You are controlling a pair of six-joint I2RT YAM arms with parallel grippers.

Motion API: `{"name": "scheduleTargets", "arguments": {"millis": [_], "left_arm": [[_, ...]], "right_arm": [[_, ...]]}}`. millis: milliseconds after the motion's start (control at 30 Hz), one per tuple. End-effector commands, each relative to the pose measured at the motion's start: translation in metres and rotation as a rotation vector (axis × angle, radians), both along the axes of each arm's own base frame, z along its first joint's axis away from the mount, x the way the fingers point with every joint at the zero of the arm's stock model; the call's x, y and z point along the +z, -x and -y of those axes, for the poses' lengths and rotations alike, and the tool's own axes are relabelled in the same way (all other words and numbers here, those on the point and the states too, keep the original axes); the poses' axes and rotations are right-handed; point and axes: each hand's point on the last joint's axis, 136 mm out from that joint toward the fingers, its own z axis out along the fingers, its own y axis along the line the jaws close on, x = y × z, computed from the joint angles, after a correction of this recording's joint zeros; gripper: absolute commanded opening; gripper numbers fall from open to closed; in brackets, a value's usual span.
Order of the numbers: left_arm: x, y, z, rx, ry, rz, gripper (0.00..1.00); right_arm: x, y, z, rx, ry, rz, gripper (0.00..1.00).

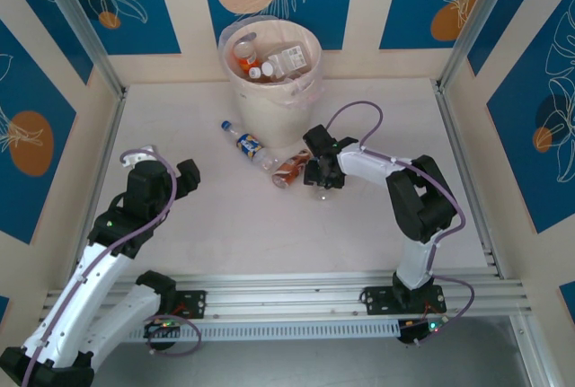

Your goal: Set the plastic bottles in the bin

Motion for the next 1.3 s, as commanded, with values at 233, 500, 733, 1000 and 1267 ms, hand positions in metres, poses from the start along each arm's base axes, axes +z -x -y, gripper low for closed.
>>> {"name": "scheduleTargets", "arguments": {"millis": [233,500,733,1000,1267], "left_arm": [[0.0,-0.001,0.0,0.012,0.019,0.009,0.99],[0.0,-0.002,0.002,0.004,0.025,0.01,0.99],[0.001,-0.005,0.005,-0.007,0.029,0.014,1.0],[0.0,-0.009,0.01,-0.026,0.033,0.002,0.99],[0.002,-0.01,0.012,-0.036,0.043,0.008,0.99]], "right_arm": [[0.076,0.002,0.021,-0.003,0.021,0.165,0.56],[0.16,0.006,0.03,0.014,-0.012,0.342,0.54],[0.248,-0.002,0.019,0.095,-0.088,0.519,0.52],[0.339,-0.039,-0.018,0.237,-0.146,0.723,0.51],[0.368,-0.091,-0.062,0.359,-0.163,0.83,0.51]]}}
